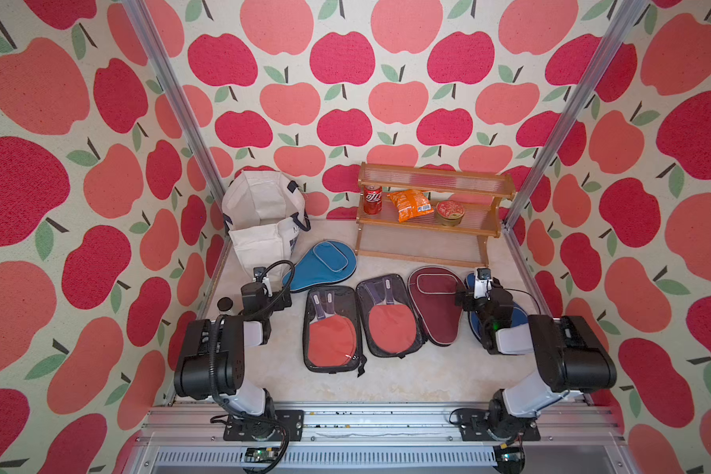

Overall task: Remove the ping pong set from the canvas bag
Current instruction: Reset both arms

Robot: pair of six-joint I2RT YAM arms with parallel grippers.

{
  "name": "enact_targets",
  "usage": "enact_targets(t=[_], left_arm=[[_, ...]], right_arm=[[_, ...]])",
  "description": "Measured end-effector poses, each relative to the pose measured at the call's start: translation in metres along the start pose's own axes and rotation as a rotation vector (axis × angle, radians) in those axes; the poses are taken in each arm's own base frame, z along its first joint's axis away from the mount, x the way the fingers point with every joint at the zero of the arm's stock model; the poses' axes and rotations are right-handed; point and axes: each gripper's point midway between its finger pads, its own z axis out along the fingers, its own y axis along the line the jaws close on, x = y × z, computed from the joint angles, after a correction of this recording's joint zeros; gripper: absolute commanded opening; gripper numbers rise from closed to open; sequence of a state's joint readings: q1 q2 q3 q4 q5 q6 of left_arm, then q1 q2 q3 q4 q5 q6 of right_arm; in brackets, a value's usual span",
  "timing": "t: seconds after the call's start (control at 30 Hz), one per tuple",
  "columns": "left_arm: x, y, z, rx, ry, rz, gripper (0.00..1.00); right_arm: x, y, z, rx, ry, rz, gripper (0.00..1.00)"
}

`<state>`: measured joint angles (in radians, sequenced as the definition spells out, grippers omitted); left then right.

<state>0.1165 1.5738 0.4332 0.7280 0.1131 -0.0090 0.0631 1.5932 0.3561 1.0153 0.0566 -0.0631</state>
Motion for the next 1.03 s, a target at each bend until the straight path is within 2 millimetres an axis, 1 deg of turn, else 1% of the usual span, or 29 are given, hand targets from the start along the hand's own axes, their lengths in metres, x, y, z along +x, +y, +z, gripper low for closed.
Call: enact_targets(t=[0.07, 0.27, 0.8, 1.03], left_arm=[[-0.003, 0.0, 0.0, 0.0, -0.012, 0.001, 1.0], [-0.008, -0.001, 0.0, -0.006, -0.032, 0.005, 1.0], [-0.008, 0.0, 0.0, -0.011, -0.033, 0.006, 0.99], [-0.008, 0.0, 0.0, -0.012, -0.033, 0.006, 0.99]], right_arm=[[-0.003, -0.003, 0.002, 0.001, -0.004, 0.004, 0.99], [0.001, -0.003, 0.002, -0.01, 0.015, 0.006, 0.99], [0.004, -0.002, 0.002, -0.012, 0.025, 0.006, 0.99], [0.008, 0.0, 0.002, -0.021, 0.041, 0.007, 0.99]])
